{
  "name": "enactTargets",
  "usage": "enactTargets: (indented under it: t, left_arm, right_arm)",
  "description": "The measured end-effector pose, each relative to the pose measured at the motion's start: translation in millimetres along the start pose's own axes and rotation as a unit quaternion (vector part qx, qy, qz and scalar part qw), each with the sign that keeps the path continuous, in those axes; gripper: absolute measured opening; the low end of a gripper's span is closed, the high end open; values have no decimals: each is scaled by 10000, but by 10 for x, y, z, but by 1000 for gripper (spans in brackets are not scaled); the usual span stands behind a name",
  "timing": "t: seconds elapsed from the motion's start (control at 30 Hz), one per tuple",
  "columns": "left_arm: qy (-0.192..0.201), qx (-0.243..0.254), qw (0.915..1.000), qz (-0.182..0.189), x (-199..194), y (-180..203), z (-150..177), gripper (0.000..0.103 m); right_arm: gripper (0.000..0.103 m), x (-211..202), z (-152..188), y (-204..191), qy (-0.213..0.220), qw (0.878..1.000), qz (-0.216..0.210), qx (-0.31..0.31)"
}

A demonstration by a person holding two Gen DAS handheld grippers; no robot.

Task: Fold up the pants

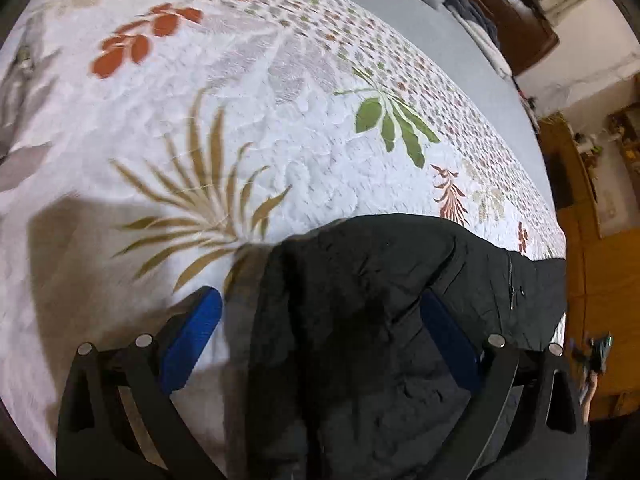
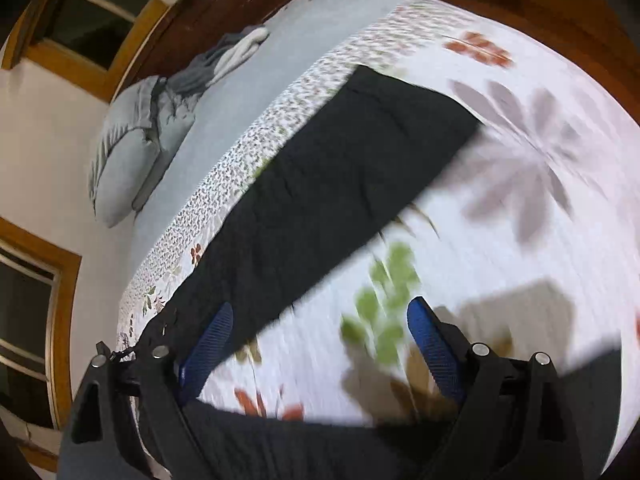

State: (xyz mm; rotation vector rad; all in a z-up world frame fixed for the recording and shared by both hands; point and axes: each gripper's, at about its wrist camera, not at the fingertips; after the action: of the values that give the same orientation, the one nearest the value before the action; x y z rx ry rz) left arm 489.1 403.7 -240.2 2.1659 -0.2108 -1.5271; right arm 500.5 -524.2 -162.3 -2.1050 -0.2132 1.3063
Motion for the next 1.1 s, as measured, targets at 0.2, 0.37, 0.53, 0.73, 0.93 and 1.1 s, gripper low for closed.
enactTargets:
  t: [0.2, 0.37, 0.53, 0.73, 0.93, 1.1]
  left_arm:
    - [-208, 173, 9995, 186, 66, 21, -71, 37]
    - [-323, 98, 9994, -30, 104, 43, -94, 34]
    - [-393, 66, 9987, -303, 181, 88, -132, 34]
    - [-348, -95, 9988, -330, 194, 66, -129, 34]
    - [-124, -54, 9969, -780, 100, 194, -122, 24]
    - [435, -144, 9943, -959, -264, 357, -130, 12]
  right_arm:
    - [93, 187, -1058, 15, -30, 9981, 369, -483]
    - [94, 564, -1784, 194, -125, 9957, 713, -570]
    - [93, 1114, -2189, 288, -423, 9916, 967, -742]
    - [97, 1465, -2345, 301, -604, 9871, 1134, -953]
    - [11, 1401, -2109, 148, -967, 9812, 891, -1414]
    - [8, 779, -1997, 14, -233, 9872, 814, -1351]
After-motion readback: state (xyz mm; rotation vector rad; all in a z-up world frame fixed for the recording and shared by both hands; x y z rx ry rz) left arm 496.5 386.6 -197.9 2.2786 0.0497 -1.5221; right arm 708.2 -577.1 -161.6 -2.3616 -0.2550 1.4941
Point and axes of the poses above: each gripper's, at about its wrist camera, not at the fingertips, and x roughly the way its jaws point, y to its right, z to its underside, and after that the axes turned 3 degrees about x, right-handed
